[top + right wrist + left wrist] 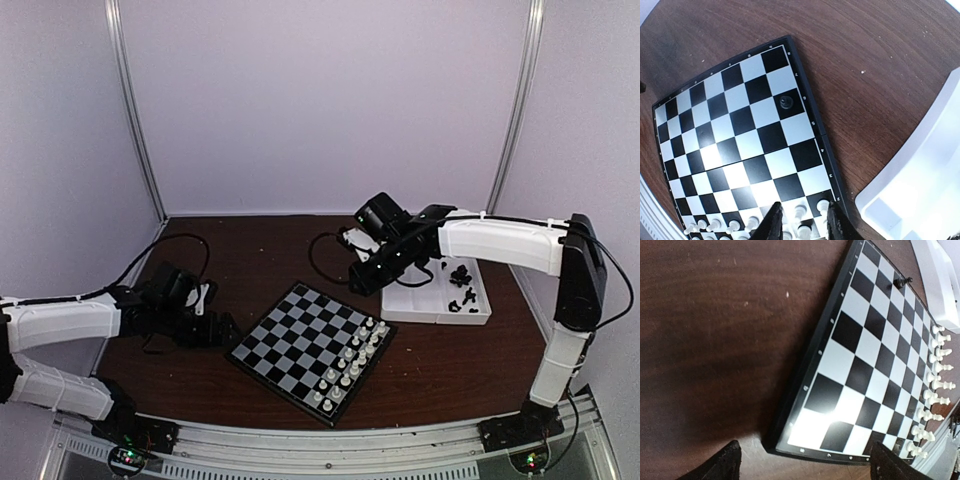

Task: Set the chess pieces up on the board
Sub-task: Place the chess piece on the chessboard, then adjust the chessboard at the center of the board.

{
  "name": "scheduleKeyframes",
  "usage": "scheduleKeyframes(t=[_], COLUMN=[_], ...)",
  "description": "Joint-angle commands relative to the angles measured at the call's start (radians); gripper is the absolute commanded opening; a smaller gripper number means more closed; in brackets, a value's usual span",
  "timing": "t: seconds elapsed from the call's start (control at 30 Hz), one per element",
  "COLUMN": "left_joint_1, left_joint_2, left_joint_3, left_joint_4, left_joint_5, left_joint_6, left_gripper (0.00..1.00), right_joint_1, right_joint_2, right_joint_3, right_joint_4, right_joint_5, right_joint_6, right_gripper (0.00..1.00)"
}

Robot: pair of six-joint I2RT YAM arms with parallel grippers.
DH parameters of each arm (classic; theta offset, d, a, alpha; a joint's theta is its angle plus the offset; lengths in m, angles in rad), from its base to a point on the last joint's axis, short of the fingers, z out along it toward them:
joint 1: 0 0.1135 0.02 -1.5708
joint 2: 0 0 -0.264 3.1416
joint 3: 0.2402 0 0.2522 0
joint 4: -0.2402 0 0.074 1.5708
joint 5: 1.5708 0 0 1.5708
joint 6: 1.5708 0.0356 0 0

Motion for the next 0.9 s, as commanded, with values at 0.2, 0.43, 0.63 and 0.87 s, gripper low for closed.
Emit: scheduleKeyframes(t=[0.2,0.43,0.63,0.87], left_joint_1=[-0.064,-0.064,-0.064,-0.064], left_joint_2=[-0.013,0.091,0.175,0.278], left_joint_3=[-0.033,-0.067,-0.063,-0.007], left_joint_4=[-0.103,0.007,0.094,0.185], left_joint_5=[0.070,0.086,0.101,0.124], left_joint_6=[-0.155,-0.147,-0.126,-0.093], left_gripper=[0.46,0.05,0.00,0.00], right_joint_1=[-0.069,-0.070,-0.070,-0.070], right_joint_2=[0.189,0.340,0.407,0.305], right_joint_3=[0.108,0.228,0.255,0.125], right_joint_4=[0.017,-0.007,-0.040,-0.028], right_joint_5=[0.001,0.070,0.045,-0.016], right_joint_6=[0.088,0.075,0.064,0.079], right_gripper=[0.07,0.00,0.00,0.00])
